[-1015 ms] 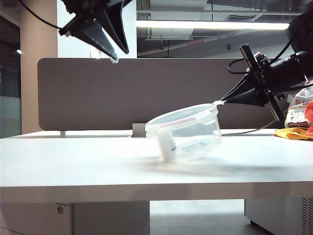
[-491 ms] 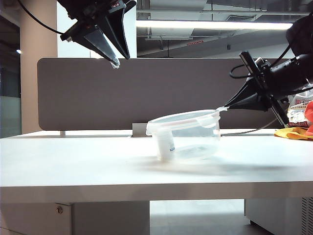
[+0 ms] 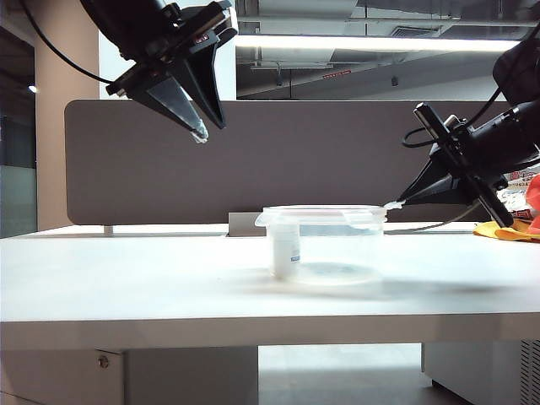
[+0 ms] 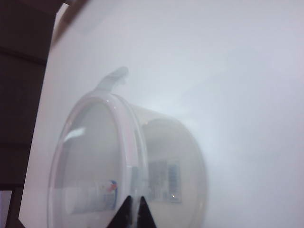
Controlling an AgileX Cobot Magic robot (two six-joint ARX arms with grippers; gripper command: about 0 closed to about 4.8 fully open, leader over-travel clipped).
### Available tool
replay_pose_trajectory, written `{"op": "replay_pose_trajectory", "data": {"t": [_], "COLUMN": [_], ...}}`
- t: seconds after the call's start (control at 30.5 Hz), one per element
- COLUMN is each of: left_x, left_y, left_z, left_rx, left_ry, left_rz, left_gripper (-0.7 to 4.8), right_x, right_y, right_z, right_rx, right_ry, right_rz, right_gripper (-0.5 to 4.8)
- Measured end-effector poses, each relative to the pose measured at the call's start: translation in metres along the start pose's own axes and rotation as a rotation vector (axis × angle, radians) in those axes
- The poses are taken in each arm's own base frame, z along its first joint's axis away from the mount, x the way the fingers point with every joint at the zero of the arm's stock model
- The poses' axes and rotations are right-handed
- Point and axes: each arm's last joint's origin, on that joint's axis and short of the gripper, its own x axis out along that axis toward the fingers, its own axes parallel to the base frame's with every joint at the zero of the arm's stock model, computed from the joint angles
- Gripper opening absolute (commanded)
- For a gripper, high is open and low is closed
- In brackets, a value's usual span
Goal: Remove the lid of the round box, pick up the small white medicine bottle inside, and place it on the table.
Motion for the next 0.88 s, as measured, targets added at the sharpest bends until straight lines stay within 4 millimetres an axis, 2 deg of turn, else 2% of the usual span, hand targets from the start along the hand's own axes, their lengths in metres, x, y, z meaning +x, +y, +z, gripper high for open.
{"op": "replay_pose_trajectory", "data": {"t": [0.16, 0.26, 0.36, 0.46, 0.52, 0.69, 0.88], "left_x": [0.01, 0.019, 0.032, 0.049, 0.059, 0.086, 0.092], "left_y": [0.003, 0.005, 0.009, 0.014, 0.017, 0.025, 0.025], "left_z": [0.002, 0.002, 0.002, -0.001, -0.002, -0.007, -0.002], "left_rx": [-0.002, -0.008, -0.015, -0.032, -0.048, -0.068, -0.073], "left_ry": [0.0, 0.006, 0.024, 0.063, 0.078, 0.12, 0.066], "left_rz": [-0.011, -0.025, -0.032, -0.033, -0.034, -0.058, -0.133], "left_gripper": [1.52, 1.72, 2.49, 3.48, 3.71, 3.72, 3.57], "right_x": [0.0, 0.0, 0.0, 0.0, 0.0, 0.0, 0.0], "right_y": [0.0, 0.0, -0.001, -0.001, -0.001, -0.001, -0.001], "right_z": [-0.001, -0.001, -0.003, -0.003, -0.003, -0.004, -0.004], "right_rx": [0.009, 0.011, 0.019, 0.019, 0.019, 0.026, 0.026], "right_ry": [0.015, 0.02, 0.032, 0.04, 0.042, 0.048, 0.048], "right_rz": [0.002, 0.004, 0.003, 0.008, 0.01, 0.005, 0.005], "right_gripper": [0.0, 0.61, 0.62, 0.62, 0.62, 0.62, 0.62]}}
